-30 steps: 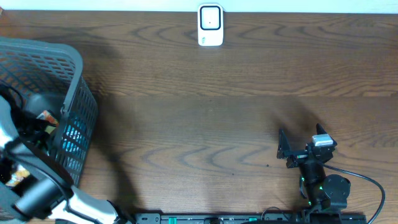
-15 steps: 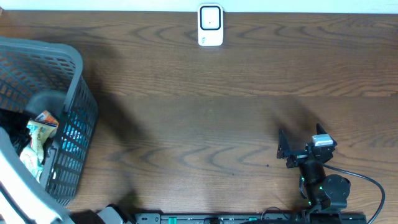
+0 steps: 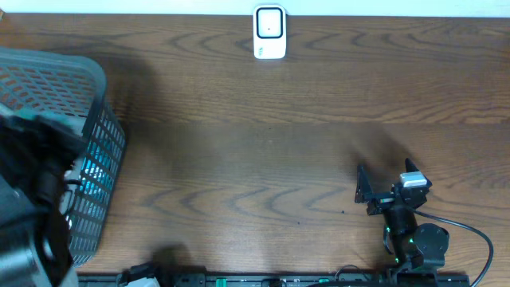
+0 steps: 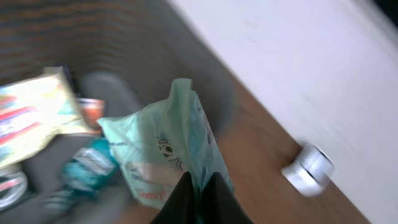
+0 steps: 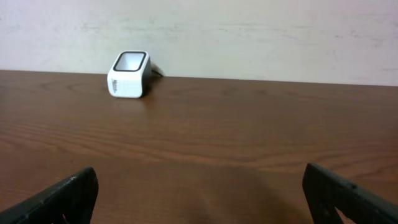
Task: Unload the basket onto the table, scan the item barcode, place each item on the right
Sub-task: 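Carry the green pouch toward the scanner and set it on the table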
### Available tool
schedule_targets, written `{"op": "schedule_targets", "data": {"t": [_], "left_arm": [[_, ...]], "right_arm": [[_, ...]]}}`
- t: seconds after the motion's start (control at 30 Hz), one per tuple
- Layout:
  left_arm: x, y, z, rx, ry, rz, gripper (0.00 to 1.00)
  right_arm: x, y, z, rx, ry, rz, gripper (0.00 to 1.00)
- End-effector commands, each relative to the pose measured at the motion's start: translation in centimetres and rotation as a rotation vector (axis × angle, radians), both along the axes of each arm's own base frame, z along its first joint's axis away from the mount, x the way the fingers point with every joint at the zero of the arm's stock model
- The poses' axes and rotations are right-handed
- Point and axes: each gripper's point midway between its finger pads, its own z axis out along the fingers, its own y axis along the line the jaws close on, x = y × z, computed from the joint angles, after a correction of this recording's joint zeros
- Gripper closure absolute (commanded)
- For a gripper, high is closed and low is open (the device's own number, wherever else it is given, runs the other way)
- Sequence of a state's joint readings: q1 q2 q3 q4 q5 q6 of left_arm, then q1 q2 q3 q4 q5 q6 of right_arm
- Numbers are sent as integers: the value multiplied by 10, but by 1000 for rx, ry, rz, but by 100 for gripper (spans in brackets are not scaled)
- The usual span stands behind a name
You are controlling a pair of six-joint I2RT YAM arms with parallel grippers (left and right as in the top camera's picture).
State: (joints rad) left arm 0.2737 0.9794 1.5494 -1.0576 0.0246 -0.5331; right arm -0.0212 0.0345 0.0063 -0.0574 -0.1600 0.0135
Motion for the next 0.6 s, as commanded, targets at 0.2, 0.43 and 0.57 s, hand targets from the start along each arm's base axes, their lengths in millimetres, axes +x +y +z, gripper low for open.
{"op": "schedule_targets", "data": {"t": [0.2, 0.43, 0.57], "left_arm": [[44, -131, -31, 44, 101, -519, 93], [86, -228, -133, 215, 409, -711, 93], [101, -257, -194, 202, 538, -622, 93]], "right_arm": [[0, 2, -1, -12, 0, 6, 1], [0, 2, -1, -11, 0, 6, 1], [0, 2, -1, -12, 1, 6, 1]]}}
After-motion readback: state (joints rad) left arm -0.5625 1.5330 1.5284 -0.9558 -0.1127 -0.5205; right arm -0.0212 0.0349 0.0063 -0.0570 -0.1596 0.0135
